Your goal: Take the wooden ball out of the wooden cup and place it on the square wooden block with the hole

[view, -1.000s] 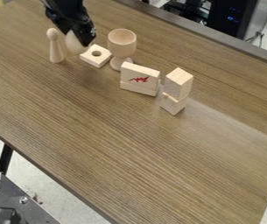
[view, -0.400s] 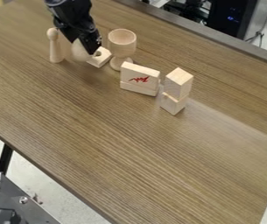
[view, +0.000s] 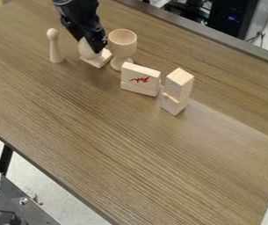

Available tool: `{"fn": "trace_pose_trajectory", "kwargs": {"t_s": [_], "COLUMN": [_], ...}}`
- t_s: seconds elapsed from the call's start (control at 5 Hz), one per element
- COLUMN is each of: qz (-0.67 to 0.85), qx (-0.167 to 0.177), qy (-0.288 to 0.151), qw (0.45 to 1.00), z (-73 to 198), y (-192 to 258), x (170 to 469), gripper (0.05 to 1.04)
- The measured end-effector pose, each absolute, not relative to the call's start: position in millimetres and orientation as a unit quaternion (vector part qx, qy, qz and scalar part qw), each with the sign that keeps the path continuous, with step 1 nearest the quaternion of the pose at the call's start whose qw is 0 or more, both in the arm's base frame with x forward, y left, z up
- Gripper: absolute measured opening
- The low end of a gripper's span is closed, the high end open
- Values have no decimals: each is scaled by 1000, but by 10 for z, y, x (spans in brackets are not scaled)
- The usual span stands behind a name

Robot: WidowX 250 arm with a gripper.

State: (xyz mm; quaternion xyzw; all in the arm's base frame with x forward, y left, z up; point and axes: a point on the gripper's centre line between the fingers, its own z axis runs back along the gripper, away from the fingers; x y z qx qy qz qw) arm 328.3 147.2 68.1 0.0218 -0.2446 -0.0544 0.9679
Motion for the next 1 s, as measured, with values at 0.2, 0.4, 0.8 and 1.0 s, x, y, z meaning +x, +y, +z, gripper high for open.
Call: {"fn": "trace_pose_trajectory", "kwargs": {"t_s": [0.2, 0.4, 0.8, 1.0], "qz": [-59, -59, -60, -62], "qx": [19, 21, 24, 26], "qy": [-241, -242, -242, -240], "qw": [969, 968, 968, 968], "z": [633, 635, 632, 632], "y": [1459, 1482, 1505, 1505], "x": [3324, 3366, 3415, 3425], "gripper": [694, 694, 693, 737]}}
